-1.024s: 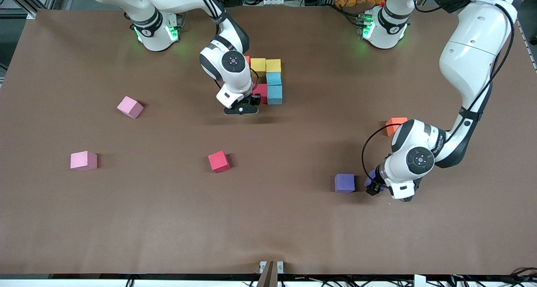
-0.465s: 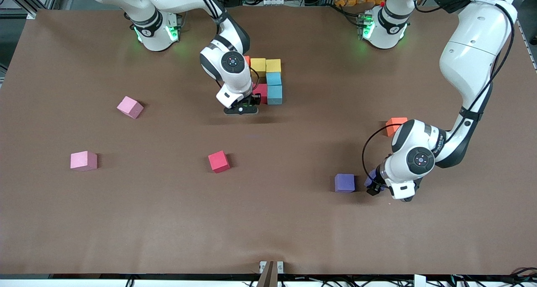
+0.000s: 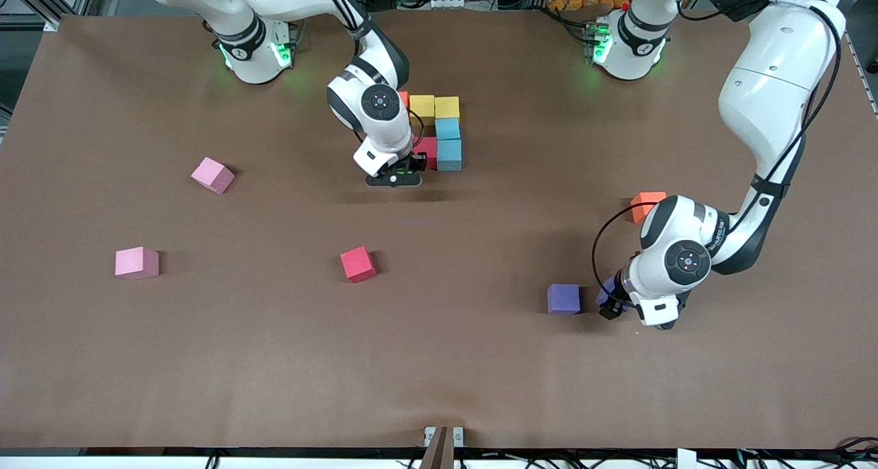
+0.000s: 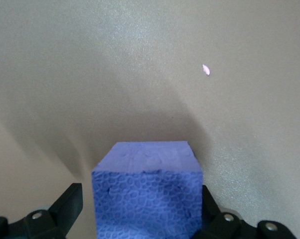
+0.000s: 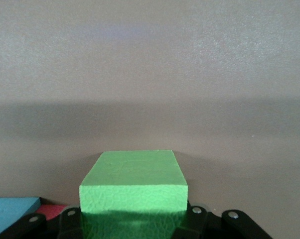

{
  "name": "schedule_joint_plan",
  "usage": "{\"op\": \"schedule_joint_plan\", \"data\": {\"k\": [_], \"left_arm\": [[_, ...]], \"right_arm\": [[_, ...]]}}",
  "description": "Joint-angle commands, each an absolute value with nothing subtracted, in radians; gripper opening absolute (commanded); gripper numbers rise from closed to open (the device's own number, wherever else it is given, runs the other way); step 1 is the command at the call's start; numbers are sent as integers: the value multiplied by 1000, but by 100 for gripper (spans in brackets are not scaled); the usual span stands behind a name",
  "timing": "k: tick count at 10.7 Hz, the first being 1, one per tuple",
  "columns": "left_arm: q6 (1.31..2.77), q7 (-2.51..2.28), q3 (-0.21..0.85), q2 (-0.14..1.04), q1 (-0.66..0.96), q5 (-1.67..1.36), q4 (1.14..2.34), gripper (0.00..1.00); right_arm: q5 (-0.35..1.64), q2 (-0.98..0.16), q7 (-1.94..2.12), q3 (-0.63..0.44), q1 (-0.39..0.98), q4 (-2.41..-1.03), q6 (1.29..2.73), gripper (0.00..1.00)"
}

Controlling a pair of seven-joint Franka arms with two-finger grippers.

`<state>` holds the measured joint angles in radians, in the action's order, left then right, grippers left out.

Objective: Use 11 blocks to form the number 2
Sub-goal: 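Lower the green block beside the lavender block and open the right gripper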

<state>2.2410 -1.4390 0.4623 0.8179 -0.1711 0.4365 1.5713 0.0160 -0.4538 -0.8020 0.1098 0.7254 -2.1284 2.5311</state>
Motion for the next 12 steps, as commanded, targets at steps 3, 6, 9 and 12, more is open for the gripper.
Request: {"op": "schedule_joint_plan", "data": {"k": [3, 6, 9, 12], "left_arm": [[2252, -1448, 456, 818, -163, 463, 1571, 100], [2250, -1430, 454, 816, -163, 465, 1568, 100], [2249, -1430, 454, 815, -163, 465, 1568, 100], [2247, -1437, 454, 815, -166, 497, 1569, 100]], "right_arm": [[34, -451, -793, 109, 736, -2134, 2520, 75], [34, -449, -795, 109, 735, -2134, 2520, 75], [35, -436, -798, 109, 721, -2134, 2519, 78], [35, -423, -799, 109, 715, -2134, 2517, 86]]}}
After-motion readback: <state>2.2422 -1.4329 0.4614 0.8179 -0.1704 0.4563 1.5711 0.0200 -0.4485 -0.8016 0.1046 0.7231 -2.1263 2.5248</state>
